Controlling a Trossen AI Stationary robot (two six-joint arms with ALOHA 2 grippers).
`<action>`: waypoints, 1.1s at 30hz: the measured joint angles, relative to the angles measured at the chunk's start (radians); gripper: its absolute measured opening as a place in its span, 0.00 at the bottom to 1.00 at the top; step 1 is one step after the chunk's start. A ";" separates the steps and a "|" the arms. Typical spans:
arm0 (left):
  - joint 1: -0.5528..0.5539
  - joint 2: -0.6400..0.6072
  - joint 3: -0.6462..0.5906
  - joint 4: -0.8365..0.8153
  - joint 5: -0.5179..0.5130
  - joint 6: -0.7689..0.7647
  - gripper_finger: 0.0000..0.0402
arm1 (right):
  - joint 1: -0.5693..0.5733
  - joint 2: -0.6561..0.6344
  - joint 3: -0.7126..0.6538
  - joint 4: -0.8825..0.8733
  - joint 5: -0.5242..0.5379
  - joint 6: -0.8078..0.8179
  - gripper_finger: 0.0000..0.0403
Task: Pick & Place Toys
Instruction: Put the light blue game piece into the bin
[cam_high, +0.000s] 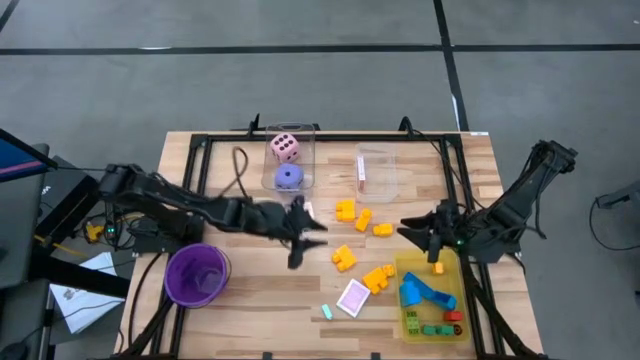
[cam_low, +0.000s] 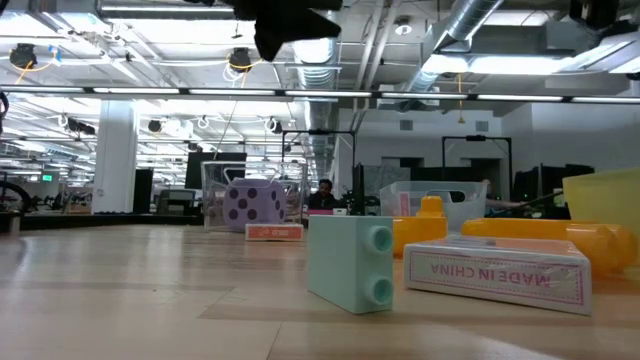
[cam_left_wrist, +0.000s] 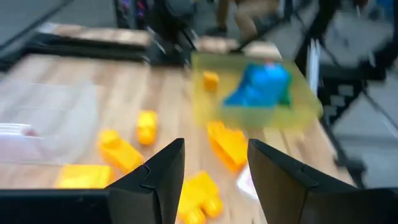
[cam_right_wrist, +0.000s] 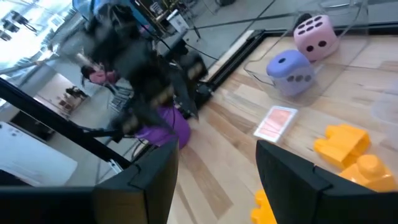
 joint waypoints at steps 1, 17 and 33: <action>-0.017 0.022 0.000 0.003 0.002 0.016 0.43 | 0.000 -0.004 0.000 0.002 0.000 0.000 0.51; -0.167 0.256 0.000 0.095 0.098 0.196 0.63 | 0.048 -0.055 0.000 0.056 -0.005 -0.026 0.51; -0.171 0.498 0.146 0.056 0.354 0.387 0.65 | 0.048 -0.055 0.000 0.060 -0.031 -0.018 0.51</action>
